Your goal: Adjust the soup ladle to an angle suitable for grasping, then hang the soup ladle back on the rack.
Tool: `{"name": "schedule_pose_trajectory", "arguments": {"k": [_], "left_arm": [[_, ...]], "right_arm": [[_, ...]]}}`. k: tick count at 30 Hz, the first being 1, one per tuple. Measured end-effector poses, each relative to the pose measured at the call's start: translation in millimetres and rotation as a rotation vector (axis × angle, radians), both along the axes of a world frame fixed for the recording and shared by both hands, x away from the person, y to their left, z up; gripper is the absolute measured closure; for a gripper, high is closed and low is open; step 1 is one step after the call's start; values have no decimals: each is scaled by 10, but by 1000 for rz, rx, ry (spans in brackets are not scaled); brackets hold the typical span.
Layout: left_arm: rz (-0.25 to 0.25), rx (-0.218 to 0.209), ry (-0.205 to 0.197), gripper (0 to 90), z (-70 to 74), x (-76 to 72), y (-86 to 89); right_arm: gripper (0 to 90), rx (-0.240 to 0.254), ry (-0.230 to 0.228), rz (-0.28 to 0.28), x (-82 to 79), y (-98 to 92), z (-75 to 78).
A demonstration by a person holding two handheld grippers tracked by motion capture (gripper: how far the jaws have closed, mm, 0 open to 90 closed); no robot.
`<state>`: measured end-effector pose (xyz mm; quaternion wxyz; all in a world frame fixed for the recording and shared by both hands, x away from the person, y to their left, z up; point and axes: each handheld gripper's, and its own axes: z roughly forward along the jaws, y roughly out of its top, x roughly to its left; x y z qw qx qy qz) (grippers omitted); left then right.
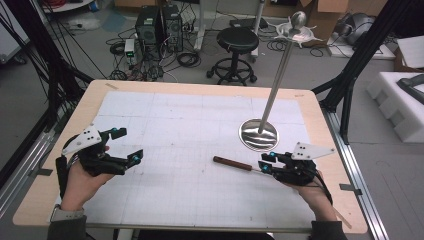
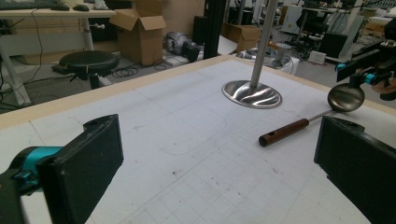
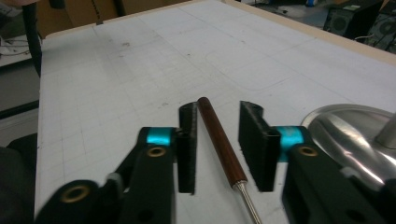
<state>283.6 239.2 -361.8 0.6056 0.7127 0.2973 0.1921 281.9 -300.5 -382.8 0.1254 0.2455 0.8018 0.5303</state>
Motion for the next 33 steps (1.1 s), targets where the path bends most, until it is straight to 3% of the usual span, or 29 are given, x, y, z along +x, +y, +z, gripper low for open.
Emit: {"name": "schedule_pose_trajectory", "arguments": {"k": [6, 9, 17, 23, 29, 33], "left_arm": [[2, -6, 7, 18, -15, -3, 20], [11, -8, 8, 18, -19, -7, 38], [13, -9, 10, 18, -20, -33, 64], [18, -12, 10, 18, -17, -49, 85], [17, -13, 19, 18, -39, -33, 73], [7, 1, 34, 18, -80, 3, 24]], "right_arm": [[414, 29, -10, -1, -15, -189, 100], [380, 33, 2, 14, -11, -286, 123], [9, 5, -5, 3, -7, -343, 146], [3, 22, -26, -23, -23, -394, 205], [3, -43, -25, 8, 4, -386, 214], [3, -93, 3, 24, 74, -360, 178]]}}
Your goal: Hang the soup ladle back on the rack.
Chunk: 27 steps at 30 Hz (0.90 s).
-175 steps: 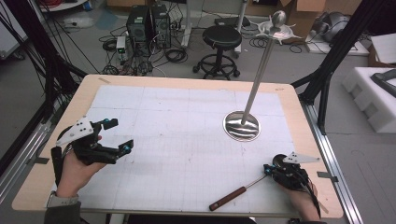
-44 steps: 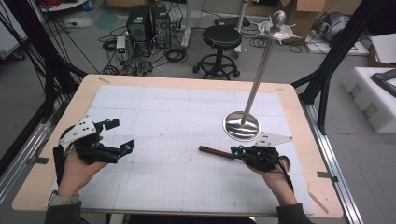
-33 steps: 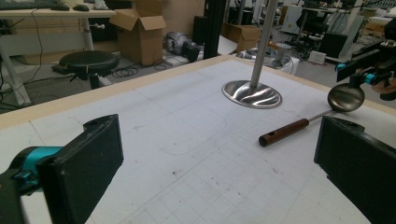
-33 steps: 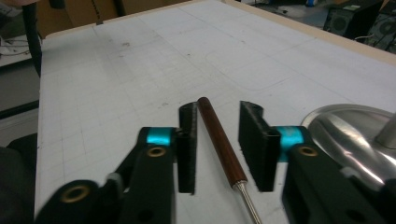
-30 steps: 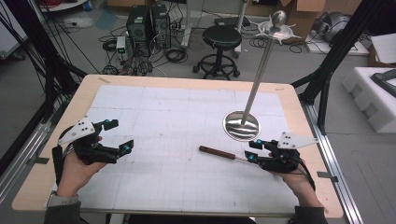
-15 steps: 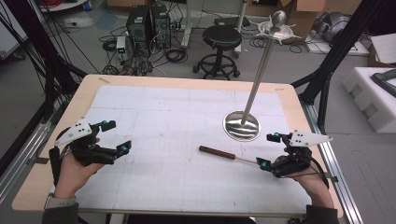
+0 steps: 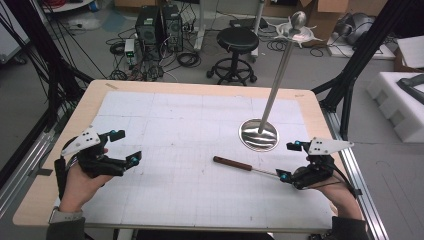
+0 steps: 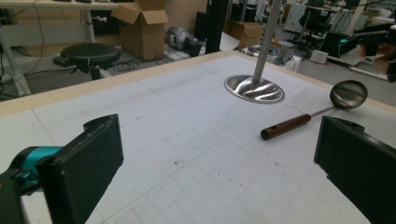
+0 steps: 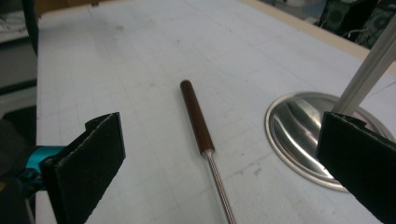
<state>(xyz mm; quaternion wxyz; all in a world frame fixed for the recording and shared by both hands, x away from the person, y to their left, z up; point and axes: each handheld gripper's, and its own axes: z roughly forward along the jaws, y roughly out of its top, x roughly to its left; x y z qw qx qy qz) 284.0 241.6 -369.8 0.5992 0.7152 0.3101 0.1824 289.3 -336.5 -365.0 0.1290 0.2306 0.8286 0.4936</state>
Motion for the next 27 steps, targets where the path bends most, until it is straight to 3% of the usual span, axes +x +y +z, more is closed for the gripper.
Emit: {"name": "schedule_pose_trajectory", "arguments": {"k": [2, 4, 10, 11, 13, 14, 15, 16, 17, 20, 25, 27], "left_arm": [[-7, 12, 8, 18, -19, 13, -31], [-7, 12, 8, 18, -19, 10, -39], [-6, 9, 5, 19, -12, -5, -36], [-7, 11, 5, 19, -12, -4, -36], [-5, 11, 7, 18, -17, 1, -41], [-8, 11, 11, 19, -23, 3, -43], [-8, 11, 11, 19, -23, 3, -43], [-7, 15, 10, 19, -26, 5, -41], [-6, 16, 11, 19, -27, 5, -43], [-9, 5, 5, 19, -18, 0, -38], [-2, 8, 11, 25, -25, 5, -21], [-6, 8, 13, 25, -26, 5, -23]], "right_arm": [[3, -54, 14, 14, 61, 21, 5], [3, -65, 15, 15, 75, 26, 12], [3, -166, 54, 56, 204, 42, 63], [3, -207, 69, 65, 235, 45, 67], [3, -224, 60, 71, 256, 45, 65], [4, -270, 93, 79, 291, 49, 53], [4, -270, 93, 79, 291, 49, 53], [4, -326, 107, 79, 328, 55, 31], [4, -326, 107, 79, 328, 55, 31], [6, -406, 122, 82, 411, 73, -18], [49, -481, 201, 134, 502, 133, -70], [62, -526, 203, 177, 530, 179, -87]]}}
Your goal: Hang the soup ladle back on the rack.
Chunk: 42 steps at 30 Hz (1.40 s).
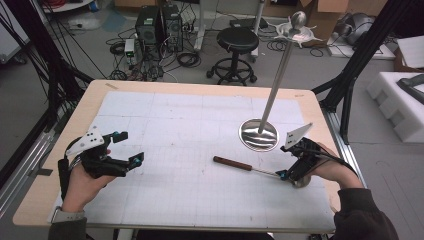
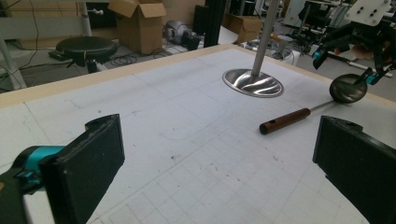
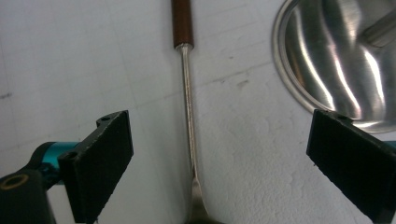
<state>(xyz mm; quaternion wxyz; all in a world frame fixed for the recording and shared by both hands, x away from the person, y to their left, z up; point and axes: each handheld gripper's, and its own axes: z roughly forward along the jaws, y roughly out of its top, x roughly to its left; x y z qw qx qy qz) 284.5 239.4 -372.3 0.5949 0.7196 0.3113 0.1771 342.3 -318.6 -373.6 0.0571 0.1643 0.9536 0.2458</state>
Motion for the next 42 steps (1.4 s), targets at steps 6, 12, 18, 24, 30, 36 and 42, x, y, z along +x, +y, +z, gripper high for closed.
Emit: {"name": "schedule_pose_trajectory", "arguments": {"k": [6, 12, 18, 24, 30, 36, 42], "left_arm": [[4, 2, -1, 25, -1, 0, 6], [4, 2, 8, 25, -3, 0, 10], [-2, 3, 12, 25, -2, 0, 3], [-3, 5, 16, 25, -6, -1, -5], [-4, 8, 18, 25, -9, 2, -2], [-4, 10, 27, 25, -18, 8, 12], [-3, 6, 24, 25, -16, 5, 20]], "right_arm": [[74, -59, 78, 51, 45, 158, -37], [209, -184, 114, 64, 85, 270, -98], [386, -298, 131, 75, 96, 333, -167], [497, -325, 165, 88, 85, 384, -206], [597, -365, 163, 100, 106, 413, -250], [646, -384, 167, 113, 124, 441, -288], [712, -386, 181, 102, 128, 463, -315]]}}
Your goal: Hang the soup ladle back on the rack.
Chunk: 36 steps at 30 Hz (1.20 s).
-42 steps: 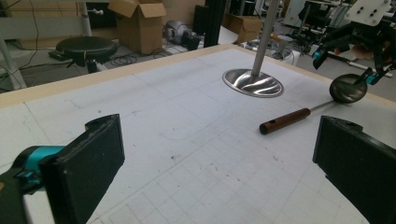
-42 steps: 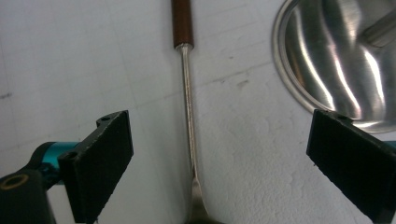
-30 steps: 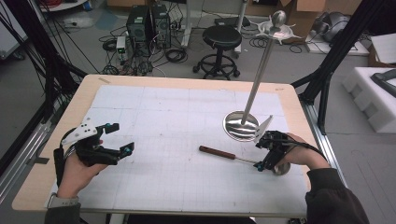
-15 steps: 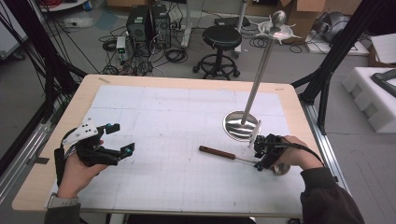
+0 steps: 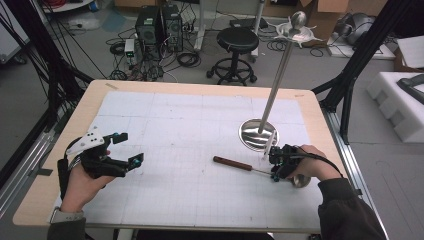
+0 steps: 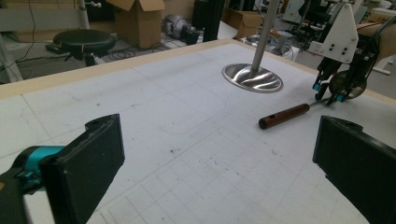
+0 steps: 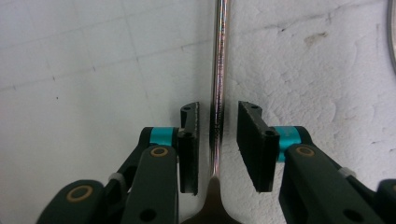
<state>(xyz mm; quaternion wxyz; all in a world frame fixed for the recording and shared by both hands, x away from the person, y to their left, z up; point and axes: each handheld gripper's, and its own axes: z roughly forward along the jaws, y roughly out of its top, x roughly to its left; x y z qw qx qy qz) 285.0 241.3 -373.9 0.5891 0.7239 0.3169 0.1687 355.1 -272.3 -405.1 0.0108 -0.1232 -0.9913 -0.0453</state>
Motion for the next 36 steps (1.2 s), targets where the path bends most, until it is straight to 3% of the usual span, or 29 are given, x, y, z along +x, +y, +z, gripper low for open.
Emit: {"name": "schedule_pose_trajectory", "arguments": {"k": [6, 12, 15, 19, 24, 30, 36], "left_arm": [[2, 9, 5, 25, -13, 4, 1], [4, 4, 5, 25, -15, 2, 11], [9, 4, 8, 25, -25, 6, 26], [14, 4, 12, 25, -36, 11, 38], [12, 6, 11, 25, -40, 16, 32], [11, 4, 9, 25, -39, 14, 34], [17, 0, 3, 25, -35, 12, 44]], "right_arm": [[830, -10, 5, -5, -4, 6, -10], [844, -1, -24, 22, -41, -9, -11], [845, 8, -24, 2, -52, -45, -1], [846, 53, -20, -11, -74, -104, 28], [847, 146, -71, -46, -117, -184, 146], [846, 302, -125, -89, -166, -293, 305], [846, 455, -177, -143, -229, -375, 367]]}}
